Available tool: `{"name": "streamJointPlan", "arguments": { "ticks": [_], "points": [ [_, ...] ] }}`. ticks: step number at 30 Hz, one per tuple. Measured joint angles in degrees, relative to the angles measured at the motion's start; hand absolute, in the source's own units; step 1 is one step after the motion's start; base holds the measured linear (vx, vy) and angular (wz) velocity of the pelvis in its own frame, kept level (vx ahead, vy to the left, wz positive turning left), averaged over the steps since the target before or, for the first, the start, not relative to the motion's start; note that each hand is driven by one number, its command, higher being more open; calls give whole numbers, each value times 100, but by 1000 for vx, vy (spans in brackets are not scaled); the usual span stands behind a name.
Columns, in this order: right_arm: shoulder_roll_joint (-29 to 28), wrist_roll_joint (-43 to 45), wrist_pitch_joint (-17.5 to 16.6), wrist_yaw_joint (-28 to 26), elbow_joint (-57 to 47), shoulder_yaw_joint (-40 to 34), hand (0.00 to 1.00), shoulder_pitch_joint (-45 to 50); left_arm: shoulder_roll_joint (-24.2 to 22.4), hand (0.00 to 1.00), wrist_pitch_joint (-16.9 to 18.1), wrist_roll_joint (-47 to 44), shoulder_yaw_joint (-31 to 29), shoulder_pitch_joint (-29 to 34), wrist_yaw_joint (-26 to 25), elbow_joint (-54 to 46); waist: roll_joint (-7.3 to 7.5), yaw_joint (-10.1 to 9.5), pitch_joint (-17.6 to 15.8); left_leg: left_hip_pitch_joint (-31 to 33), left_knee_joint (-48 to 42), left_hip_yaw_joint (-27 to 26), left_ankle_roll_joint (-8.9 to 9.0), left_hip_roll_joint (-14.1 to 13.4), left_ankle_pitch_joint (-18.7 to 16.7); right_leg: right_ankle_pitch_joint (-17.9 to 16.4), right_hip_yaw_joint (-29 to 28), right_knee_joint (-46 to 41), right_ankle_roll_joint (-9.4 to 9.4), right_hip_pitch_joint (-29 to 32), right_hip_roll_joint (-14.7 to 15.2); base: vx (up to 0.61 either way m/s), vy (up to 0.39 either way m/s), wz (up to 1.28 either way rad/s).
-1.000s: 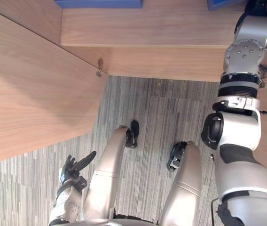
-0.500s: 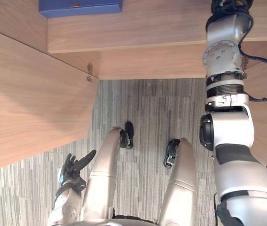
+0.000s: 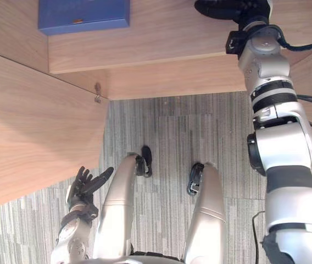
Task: Walk over to the cabinet, pick up the folder, carry it to the office cabinet, place the folder inside the office cabinet, then close the office cabinet door
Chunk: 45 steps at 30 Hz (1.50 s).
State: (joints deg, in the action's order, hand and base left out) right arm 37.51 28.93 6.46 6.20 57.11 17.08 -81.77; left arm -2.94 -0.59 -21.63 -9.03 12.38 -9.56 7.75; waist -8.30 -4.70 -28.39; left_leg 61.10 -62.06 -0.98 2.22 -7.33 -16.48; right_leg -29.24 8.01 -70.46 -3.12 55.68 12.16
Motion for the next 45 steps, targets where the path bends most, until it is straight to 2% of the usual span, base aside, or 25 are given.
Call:
{"name": "streamJointPlan", "arguments": {
  "ticks": [3, 10, 14, 16, 21, 24, 29, 37, 39, 42, 45],
  "points": [
    [56, -699, 43, -243, -2, 6, 100, 14, 4, 100, -3, 156, -4, 102, 31, -117, 61, -5, 14, -35, 53, -42, -10, -37, 6, 59, -3, 77, 1, -4, -17, -18, 19, -8],
    [53, -1654, -62, -442, -268, 254, 100, 228, 0, 100, -3, 206, -1, 228, 174, -139, 147, -23, 42, -208, 234, -221, -29, -194, 18, 261, -96, 387, -42, -68, -149, -18, 27, -19],
    [69, -2811, -126, -665, -816, 513, 100, 543, 5, 100, 0, 207, 88, 268, 273, -144, 283, -14, 90, -276, 293, -317, -32, -246, 19, 315, -135, 454, -53, -69, -177, -16, 19, -11],
    [86, -3015, -211, -763, -964, 628, 100, 684, 5, 100, -1, 208, 114, 289, 374, -158, 345, -8, 121, -283, 300, -316, -32, -256, 19, 318, -127, 460, -46, -77, -179, -9, 1, -2],
    [351, -3528, -266, -1485, -1431, 1230, 100, 807, 4, 100, -8, 228, 114, 321, 527, -246, 407, 42, 156, -346, 385, -316, -49, -265, 57, 374, -70, 569, 22, -159, -178, -19, 4, 0],
    [348, -4073, -296, -1833, -1787, 1637, 100, 1264, 1, 100, -8, 337, 101, 394, 600, -327, 489, 31, 249, -511, 516, -351, -31, -258, 79, 387, -71, 675, 25, -292, -178, 0, 0, 0],
    [349, -4693, -329, -1882, -2100, 1631, 100, 1577, -3, 100, -108, 339, 102, 448, 645, -372, 509, 14, 274, -643, 645, -402, -40, -265, 114, 442, -75, 808, 58, -398, -193, 1, -1, -2],
    [257, -5151, -309, -1942, -2227, 1610, 100, 2054, -4, 100, -148, 374, 96, 462, 699, -376, 539, -64, 400, -913, 815, -436, -39, -281, 112, 483, -63, 1042, 43, -680, -228, 0, 1, -1],
    [204, -5181, -282, -1941, -2256, 1611, 100, 2118, -3, 100, -148, 374, 95, 463, 691, -358, 559, -94, 419, -972, 894, -472, -47, -323, 116, 555, -74, 1159, 71, -732, -270, 3, 17, -13],
    [-11, -5205, -197, -1953, -2253, 1783, 100, 2364, -2, 100, -154, 374, 92, 467, 661, -79, 595, -109, 441, -1413, 1255, -598, -63, -422, 171, 768, -72, 1652, 89, -1146, -393, 33, 38, -28],
    [-367, -5373, -184, -2076, -2270, 2115, 100, 2933, 7, 100, -167, 373, 80, 474, 596, 303, 730, -122, 634, -2141, 2118, -818, -65, -487, 435, 1199, -66, 2675, 85, -1824, -558, 94, 50, -31]
  ]
}}
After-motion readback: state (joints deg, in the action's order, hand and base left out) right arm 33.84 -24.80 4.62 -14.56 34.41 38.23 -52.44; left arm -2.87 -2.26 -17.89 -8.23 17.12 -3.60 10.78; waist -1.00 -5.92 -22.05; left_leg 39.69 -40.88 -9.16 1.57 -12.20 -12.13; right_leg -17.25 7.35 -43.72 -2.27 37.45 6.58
